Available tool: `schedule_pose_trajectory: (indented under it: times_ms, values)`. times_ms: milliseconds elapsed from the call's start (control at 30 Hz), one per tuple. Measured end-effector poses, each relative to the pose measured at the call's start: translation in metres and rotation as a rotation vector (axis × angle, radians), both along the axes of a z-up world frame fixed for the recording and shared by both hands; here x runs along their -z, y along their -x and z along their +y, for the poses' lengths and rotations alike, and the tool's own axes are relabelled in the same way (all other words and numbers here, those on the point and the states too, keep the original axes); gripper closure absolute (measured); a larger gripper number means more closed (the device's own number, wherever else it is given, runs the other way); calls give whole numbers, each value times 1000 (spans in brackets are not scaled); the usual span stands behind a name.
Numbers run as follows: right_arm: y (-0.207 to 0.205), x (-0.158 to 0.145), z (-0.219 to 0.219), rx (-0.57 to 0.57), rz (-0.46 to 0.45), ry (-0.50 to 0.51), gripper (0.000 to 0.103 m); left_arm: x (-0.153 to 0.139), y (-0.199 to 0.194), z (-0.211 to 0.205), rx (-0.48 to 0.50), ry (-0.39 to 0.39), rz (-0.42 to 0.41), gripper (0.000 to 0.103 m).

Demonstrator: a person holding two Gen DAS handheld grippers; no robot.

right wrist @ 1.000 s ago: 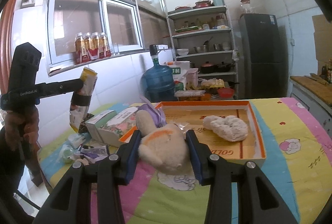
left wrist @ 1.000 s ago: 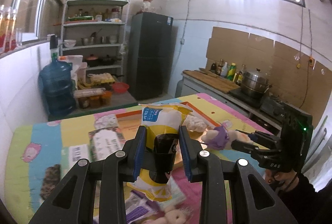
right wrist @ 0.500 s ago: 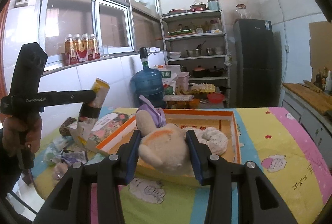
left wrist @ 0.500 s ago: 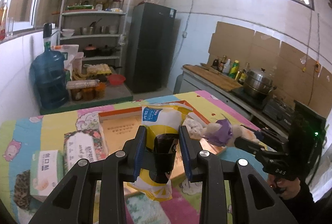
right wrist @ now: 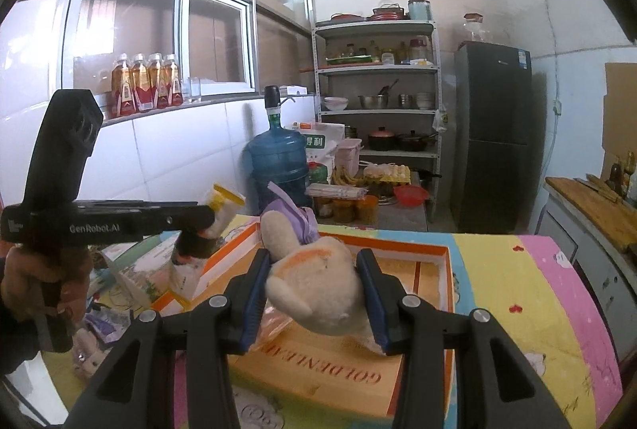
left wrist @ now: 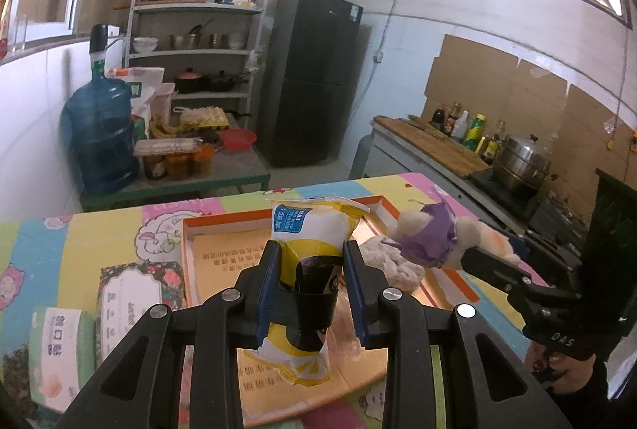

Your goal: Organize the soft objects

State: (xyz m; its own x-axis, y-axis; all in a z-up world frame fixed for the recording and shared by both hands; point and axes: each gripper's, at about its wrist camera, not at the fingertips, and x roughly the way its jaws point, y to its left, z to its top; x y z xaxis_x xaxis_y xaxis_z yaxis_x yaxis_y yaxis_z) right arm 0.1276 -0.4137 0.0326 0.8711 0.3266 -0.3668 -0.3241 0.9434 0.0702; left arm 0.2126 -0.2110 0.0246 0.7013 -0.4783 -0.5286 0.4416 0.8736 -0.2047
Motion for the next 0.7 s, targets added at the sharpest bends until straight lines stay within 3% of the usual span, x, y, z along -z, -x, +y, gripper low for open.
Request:
schedule_pose_trajectory:
  times_ms: [333,700]
  values:
    - [-49,-3,3,3,29,46,59,11,-47,-6,-28,14,68,71]
    - [-102,21,3,20,132,63,59,31,-91,-12,-65,-22,155,71]
